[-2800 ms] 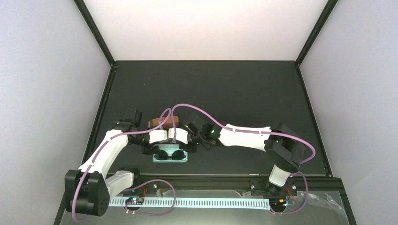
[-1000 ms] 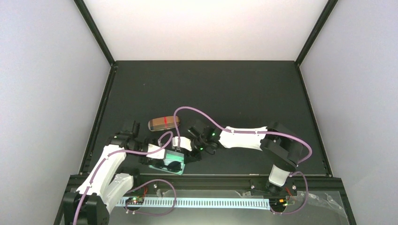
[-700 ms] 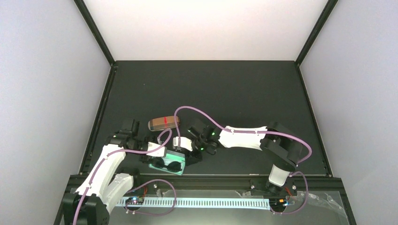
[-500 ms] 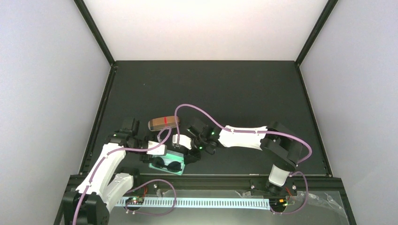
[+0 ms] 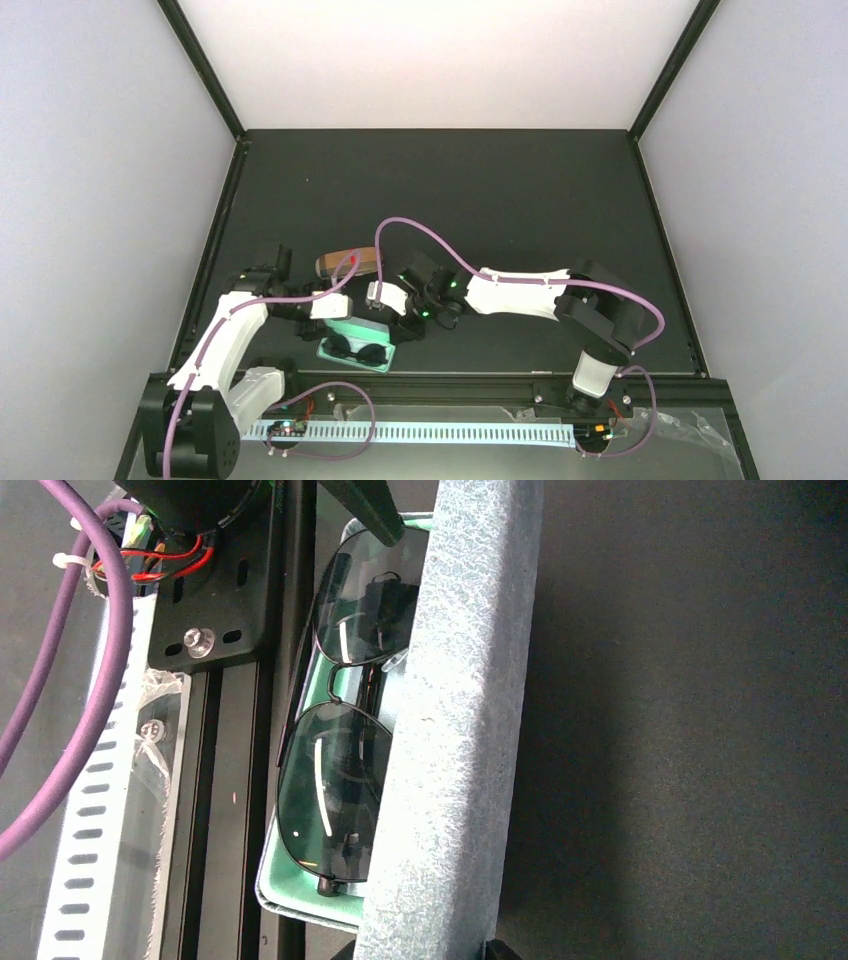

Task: Organize the sunglasses
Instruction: Move the sunglasses case at the center of the board.

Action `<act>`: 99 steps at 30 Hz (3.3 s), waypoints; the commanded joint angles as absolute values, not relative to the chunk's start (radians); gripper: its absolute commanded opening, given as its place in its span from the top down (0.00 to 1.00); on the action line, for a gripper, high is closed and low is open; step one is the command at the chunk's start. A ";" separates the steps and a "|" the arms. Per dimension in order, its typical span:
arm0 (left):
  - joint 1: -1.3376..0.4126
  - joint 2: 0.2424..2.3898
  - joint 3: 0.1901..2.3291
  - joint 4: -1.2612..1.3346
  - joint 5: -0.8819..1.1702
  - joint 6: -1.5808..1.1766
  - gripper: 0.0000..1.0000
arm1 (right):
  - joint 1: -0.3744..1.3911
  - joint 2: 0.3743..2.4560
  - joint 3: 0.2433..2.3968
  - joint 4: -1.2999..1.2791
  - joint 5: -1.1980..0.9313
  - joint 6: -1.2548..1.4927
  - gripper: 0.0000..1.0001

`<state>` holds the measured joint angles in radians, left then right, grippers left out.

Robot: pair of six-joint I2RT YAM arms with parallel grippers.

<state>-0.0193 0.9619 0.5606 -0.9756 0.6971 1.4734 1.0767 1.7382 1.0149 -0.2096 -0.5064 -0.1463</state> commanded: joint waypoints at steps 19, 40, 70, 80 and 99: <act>-0.006 0.986 0.637 -1.015 0.753 1.486 0.26 | 1.080 1.668 1.055 -0.206 -0.391 -0.153 0.85; -0.006 1.010 0.712 -0.888 0.946 1.397 0.25 | 0.959 1.575 0.975 -0.181 -0.342 -0.248 0.92; -0.466 1.438 0.856 -0.221 0.563 0.749 0.25 | 0.484 1.417 0.822 -0.178 -0.288 -0.341 0.93; -0.484 1.692 1.096 -0.379 0.512 0.393 0.38 | 0.460 1.455 0.848 -0.214 -0.258 -0.362 0.93; -0.481 1.926 1.297 -0.516 0.419 0.177 0.75 | 0.460 1.464 0.838 -0.206 -0.252 -0.368 0.93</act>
